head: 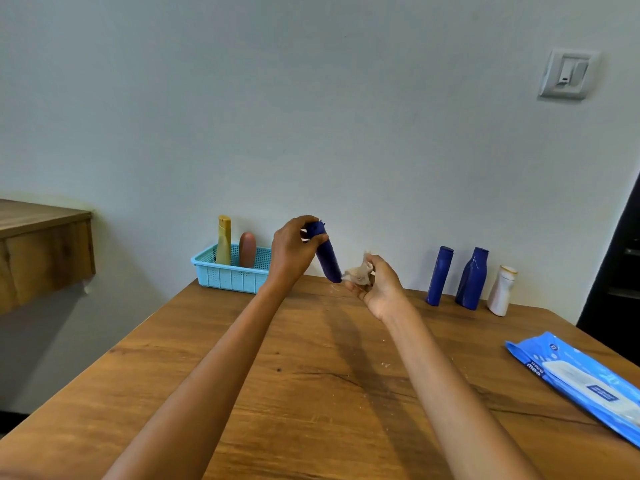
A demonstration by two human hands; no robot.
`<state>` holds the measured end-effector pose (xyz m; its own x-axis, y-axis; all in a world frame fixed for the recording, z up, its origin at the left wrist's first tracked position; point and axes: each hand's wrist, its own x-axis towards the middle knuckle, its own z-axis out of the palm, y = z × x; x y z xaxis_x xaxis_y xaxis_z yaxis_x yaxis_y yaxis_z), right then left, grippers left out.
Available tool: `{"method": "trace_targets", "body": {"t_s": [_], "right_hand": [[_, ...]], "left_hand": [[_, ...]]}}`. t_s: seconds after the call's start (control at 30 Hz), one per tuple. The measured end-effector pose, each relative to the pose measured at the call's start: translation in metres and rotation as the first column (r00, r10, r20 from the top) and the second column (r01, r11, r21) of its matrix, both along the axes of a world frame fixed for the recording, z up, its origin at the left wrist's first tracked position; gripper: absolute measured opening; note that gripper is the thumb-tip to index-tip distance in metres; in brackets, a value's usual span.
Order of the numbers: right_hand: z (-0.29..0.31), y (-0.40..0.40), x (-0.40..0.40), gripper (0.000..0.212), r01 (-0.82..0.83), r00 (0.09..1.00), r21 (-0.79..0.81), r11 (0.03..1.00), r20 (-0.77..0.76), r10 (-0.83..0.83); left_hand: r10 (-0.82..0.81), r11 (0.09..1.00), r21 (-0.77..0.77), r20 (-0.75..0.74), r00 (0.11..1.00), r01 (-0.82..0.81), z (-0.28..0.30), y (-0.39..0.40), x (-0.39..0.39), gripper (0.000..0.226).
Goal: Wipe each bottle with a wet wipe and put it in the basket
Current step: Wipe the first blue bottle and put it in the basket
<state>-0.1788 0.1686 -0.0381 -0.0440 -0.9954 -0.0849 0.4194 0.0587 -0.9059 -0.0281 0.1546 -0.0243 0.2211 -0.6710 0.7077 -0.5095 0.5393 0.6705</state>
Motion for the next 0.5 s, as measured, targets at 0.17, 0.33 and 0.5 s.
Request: {"method": "trace_targets", "body": {"t_s": [0.17,0.33,0.5], "right_hand": [[0.005,0.002,0.011,0.035,-0.067,0.945,-0.305,0.950,-0.326,-0.038],[0.003,0.006,0.013,0.028,-0.075,0.845,-0.389,0.918,-0.513,-0.148],[-0.016,-0.004,-0.005,0.020,-0.009,0.723,-0.137,0.991,-0.685,-0.088]], "left_hand": [[-0.189,0.969,0.172,0.059,0.980,0.177,0.001,-0.003,-0.002,0.030],[-0.323,0.935,0.172,0.049,0.945,0.310,0.001,-0.002,-0.007,0.034],[-0.425,0.898,0.155,0.062,0.903,0.412,0.011,0.003,-0.004,0.037]]}}
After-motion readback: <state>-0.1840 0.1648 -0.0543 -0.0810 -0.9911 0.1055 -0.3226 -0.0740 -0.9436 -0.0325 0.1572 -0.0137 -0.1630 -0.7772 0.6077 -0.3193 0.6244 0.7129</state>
